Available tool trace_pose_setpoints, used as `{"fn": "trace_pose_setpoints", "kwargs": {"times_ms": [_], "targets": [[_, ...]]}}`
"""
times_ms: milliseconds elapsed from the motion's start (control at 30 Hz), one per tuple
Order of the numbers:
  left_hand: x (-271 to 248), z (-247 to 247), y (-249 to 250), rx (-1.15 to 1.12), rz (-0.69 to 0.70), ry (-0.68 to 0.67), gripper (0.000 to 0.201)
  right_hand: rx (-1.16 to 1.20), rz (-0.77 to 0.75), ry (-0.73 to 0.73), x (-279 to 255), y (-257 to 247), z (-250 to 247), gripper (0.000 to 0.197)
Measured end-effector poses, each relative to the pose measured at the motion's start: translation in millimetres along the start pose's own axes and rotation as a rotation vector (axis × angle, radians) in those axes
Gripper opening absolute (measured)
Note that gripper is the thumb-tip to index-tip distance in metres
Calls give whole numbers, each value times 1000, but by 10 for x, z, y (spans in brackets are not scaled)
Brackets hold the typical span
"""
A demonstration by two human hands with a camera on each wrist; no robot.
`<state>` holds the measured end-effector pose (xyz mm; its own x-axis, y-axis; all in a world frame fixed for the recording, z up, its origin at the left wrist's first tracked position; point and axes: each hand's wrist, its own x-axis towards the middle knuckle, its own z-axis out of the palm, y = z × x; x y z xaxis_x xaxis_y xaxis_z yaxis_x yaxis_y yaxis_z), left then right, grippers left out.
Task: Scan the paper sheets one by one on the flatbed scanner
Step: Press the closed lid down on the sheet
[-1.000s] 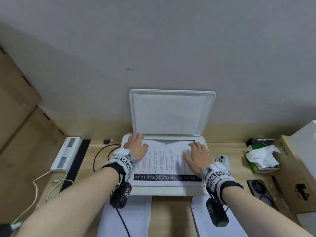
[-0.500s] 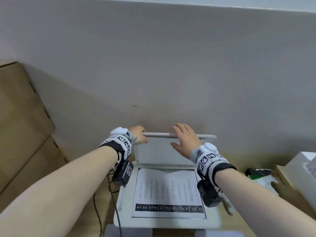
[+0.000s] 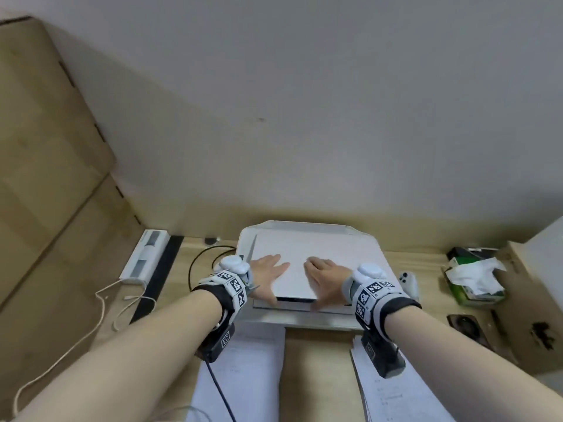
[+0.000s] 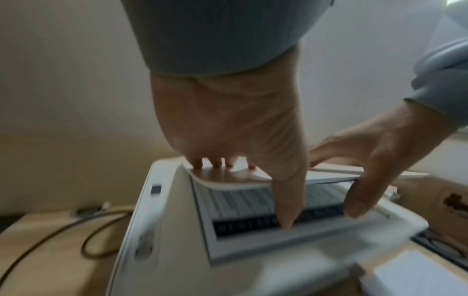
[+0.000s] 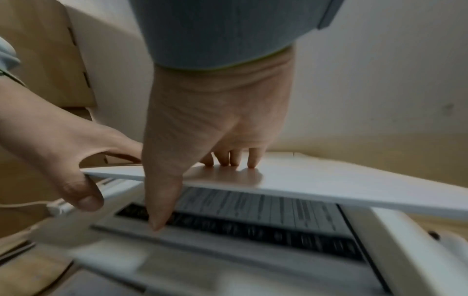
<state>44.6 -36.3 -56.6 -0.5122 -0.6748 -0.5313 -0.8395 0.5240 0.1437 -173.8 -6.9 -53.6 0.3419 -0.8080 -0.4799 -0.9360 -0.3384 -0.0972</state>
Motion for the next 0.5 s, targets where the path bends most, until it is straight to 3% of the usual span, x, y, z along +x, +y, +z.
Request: {"fn": "trace_pose_setpoints", "kwargs": {"times_ms": [100,200,333,500], "targets": [[-16,499,56,-32,17,-35,111,76,34,-20,-35,-71,425,110],[12,769,59,-25,2,19,108,129,46,53,-48,-94,730,90],[29,820,-5,-89,15,87,101,145,36,229,-17,-78,886,72],[-131,667,-112,-386,-84,289,68,98,-67,335,238,-128,778,79]]}}
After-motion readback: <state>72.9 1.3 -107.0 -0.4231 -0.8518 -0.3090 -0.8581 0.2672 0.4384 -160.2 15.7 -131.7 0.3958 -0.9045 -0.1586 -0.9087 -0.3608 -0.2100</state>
